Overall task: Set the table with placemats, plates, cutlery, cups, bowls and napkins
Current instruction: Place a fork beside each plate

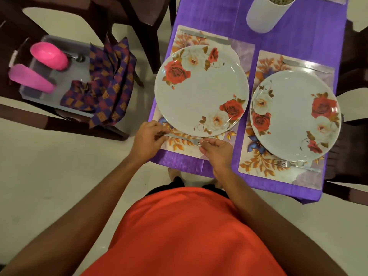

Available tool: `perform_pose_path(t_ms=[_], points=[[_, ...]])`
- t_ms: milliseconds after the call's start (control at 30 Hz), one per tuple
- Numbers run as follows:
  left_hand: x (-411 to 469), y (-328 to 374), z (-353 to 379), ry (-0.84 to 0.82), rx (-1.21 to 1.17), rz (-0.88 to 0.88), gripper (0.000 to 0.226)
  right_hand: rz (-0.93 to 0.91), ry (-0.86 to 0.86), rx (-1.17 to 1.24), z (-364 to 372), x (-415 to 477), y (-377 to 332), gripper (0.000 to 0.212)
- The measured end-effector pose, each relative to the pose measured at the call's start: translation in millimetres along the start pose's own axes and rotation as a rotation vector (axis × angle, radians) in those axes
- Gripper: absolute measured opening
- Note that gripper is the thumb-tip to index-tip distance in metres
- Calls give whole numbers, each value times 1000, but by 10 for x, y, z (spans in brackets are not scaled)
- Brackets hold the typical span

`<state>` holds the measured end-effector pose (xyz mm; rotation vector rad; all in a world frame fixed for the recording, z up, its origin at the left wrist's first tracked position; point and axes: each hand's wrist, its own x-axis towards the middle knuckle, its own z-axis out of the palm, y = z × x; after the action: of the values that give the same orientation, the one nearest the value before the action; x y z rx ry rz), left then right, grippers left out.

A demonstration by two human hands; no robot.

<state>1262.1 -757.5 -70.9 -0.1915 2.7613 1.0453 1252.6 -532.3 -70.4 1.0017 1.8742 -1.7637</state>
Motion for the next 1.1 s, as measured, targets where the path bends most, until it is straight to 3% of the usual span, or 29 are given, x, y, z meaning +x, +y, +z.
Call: perform_pose_path(t_ms=[400,833,1100], points=[[167,-45,-157,-62,-187,-245,23,-120,16,-201,-58,-33,34,21],[143,-62,-144,-39,-147,-190,28,-163,65,-150,26,-86,96,26],[130,-16,-112,-3,-118,-232,28,-177,-2,-99,-46,-89,94,17]])
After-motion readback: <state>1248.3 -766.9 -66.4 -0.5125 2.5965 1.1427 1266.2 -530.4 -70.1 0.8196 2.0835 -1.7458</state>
